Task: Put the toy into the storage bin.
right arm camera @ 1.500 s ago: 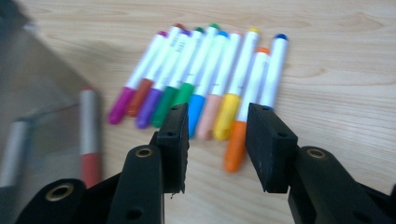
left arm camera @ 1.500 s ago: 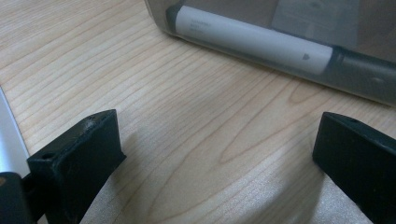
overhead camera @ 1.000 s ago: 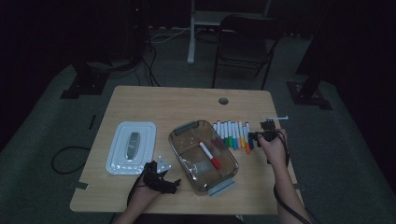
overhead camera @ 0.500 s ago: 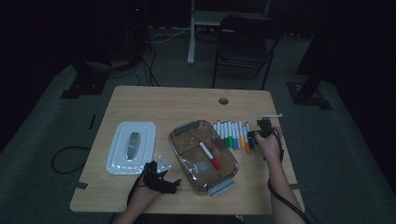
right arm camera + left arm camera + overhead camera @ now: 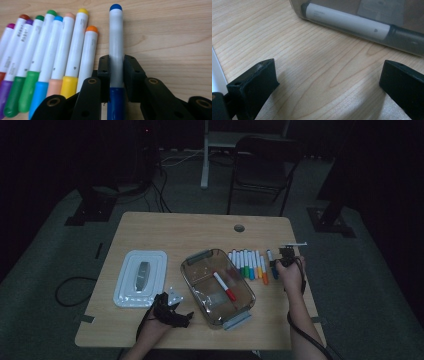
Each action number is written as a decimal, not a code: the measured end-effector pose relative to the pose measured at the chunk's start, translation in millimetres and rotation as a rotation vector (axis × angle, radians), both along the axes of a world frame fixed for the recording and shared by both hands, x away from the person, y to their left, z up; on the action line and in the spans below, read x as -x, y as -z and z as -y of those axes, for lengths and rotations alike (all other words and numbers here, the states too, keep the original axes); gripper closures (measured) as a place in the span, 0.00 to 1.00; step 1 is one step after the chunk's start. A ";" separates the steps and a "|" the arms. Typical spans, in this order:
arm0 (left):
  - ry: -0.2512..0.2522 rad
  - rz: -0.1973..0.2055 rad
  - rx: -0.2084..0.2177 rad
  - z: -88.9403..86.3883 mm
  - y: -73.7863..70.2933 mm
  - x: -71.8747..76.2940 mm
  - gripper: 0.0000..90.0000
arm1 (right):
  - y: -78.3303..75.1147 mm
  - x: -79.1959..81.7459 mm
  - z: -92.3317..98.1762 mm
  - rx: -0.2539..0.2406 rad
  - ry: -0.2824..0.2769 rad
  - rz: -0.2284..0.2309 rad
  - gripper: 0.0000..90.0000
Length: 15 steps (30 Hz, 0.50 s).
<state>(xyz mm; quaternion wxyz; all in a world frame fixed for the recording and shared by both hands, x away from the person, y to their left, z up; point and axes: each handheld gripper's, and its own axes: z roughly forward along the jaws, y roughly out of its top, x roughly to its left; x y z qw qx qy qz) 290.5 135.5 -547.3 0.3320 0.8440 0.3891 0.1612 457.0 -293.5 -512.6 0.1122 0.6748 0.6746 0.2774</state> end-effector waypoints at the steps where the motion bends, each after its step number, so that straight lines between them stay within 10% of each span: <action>1: 0.000 0.000 0.000 0.0 0.0 0.0 0.02 | -3.2 1.7 1.0 -0.009 0.002 0.002 0.85; 15: 0.000 0.000 0.000 0.0 0.0 0.0 0.02 | -56.1 34.5 -15.4 -0.105 -0.098 0.070 0.85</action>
